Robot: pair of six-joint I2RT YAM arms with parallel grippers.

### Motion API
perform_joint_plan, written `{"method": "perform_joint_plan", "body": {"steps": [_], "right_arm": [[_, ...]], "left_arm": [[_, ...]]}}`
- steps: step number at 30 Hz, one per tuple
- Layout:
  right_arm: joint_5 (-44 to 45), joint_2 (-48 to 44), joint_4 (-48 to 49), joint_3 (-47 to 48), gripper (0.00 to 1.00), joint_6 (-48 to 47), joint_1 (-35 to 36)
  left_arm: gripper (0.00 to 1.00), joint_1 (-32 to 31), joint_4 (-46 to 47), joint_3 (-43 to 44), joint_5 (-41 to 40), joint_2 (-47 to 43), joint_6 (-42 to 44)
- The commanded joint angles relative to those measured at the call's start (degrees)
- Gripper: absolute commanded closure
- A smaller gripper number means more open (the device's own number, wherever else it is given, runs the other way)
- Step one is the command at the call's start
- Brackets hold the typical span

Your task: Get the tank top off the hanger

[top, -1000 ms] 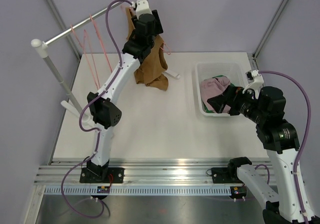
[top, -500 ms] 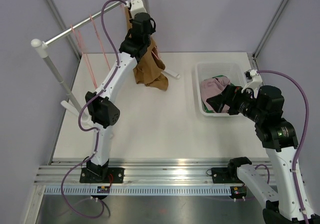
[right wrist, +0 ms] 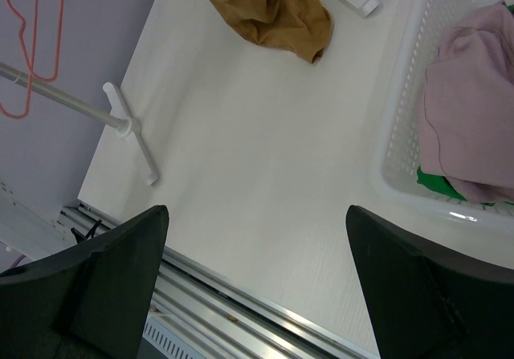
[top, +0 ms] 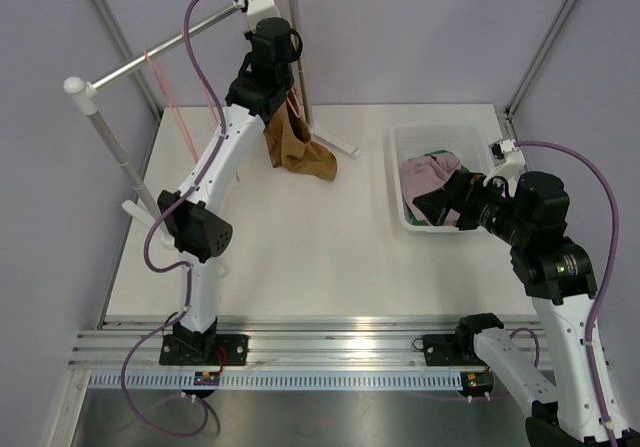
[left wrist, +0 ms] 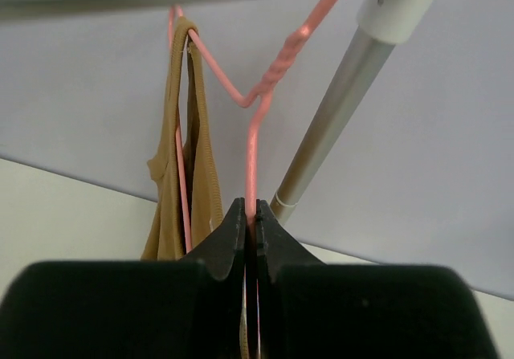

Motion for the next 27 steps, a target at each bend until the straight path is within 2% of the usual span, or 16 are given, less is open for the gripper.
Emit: {"method": "perform_joint_plan", "body": {"steps": [1,5,9,13,17,20,27], "right_arm": [[-1.78,-0.31,2.26,0.71,0.01,0.03,-0.18],[-2.30,-0.05,2.70,0.63,0.01,0.29,-0.18],[-2.92,0.13,2.44,1.15,0.00,0.47,-0.18],[-3.01,-0.48,2.18,1.59,0.00,0.47,-0.18],[-3.88,-0.57,2.26,1.94,0.01,0.73,-0.18],[-4.94,-0.22,3.40,1.86,0.00,1.00,-0.18],[-8.63,0.92,6.30,0.89,0.01,2.14,-0.09]], "left_arm": [[1.00,-0.19,5.27,0.96,-3.49,-6.88,1.06],[1.00,-1.86,6.06,0.52,-4.63,-9.17,4.65],[1.00,-3.88,6.32,-4.12,-6.92,-14.08,4.76],[1.00,-3.97,7.99,-17.02,-3.15,-21.99,0.89],[1.00,-4.06,3.70,-22.31,1.07,-27.35,-4.90],[1.00,-4.50,5.70,-29.34,5.11,-32.63,-6.58],[1.00,-4.41,0.26,-29.45,9.77,-37.20,-6.24]]}}
